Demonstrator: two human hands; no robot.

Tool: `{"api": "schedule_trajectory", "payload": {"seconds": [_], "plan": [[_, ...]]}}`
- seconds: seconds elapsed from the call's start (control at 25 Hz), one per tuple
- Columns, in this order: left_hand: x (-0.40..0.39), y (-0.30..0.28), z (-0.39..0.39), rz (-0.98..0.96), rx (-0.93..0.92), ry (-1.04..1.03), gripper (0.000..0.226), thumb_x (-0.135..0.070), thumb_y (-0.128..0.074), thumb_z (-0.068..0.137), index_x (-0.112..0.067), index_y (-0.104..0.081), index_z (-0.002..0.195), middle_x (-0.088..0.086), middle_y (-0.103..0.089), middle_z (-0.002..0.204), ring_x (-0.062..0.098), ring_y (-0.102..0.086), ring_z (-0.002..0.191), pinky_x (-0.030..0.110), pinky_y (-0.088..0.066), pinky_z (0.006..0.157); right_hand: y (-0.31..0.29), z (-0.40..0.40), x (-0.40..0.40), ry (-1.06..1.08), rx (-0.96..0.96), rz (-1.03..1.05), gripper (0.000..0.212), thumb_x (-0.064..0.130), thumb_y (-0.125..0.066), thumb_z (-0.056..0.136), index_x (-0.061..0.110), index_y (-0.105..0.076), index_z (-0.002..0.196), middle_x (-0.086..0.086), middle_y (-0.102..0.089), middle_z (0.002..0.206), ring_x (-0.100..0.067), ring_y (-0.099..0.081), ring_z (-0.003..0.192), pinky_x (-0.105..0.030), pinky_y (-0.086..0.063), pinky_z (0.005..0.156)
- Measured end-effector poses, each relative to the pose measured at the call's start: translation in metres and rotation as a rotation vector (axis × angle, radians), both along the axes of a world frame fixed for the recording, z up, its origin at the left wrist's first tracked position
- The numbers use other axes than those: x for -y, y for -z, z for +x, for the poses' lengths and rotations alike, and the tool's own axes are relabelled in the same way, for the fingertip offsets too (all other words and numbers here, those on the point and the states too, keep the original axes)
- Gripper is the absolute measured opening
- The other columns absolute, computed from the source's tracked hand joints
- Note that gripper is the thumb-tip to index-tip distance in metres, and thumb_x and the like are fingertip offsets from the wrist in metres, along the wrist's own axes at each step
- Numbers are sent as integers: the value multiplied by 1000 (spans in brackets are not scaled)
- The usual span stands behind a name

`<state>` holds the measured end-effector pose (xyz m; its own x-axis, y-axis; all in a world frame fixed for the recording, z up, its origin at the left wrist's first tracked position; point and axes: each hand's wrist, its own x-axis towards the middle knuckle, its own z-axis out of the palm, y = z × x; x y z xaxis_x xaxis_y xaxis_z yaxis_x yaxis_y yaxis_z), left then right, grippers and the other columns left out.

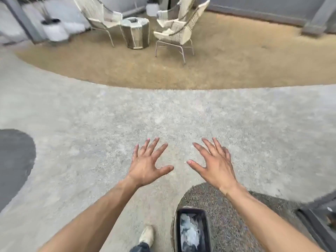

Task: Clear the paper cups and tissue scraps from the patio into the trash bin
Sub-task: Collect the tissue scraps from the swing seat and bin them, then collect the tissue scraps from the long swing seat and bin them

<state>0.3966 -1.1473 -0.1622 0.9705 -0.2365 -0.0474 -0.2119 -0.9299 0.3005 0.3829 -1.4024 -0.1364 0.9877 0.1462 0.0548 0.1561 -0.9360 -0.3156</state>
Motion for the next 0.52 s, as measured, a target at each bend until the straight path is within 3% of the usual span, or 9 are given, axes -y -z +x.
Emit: {"api": "schedule_trajectory", "payload": {"seconds": [0.24,0.52], "plan": [[-115,-90,-75,35,183,-385,97,-96,-16,65,-50,-9,150,-12,0,163,16,8,150,51,7,119,-92,25,-101,-350,140,7,79,87,-20,75,47,-25,144,10,-13,160,-14,10,147,-49,0,117],[-269,-154,-217,183,322,-791,95,-95,-15,67,-48,-14,150,-11,-11,163,16,-1,150,50,1,120,-147,2,-283,-758,231,50,78,84,-26,75,47,-26,143,8,-15,160,-17,2,147,-50,-6,116]]}}
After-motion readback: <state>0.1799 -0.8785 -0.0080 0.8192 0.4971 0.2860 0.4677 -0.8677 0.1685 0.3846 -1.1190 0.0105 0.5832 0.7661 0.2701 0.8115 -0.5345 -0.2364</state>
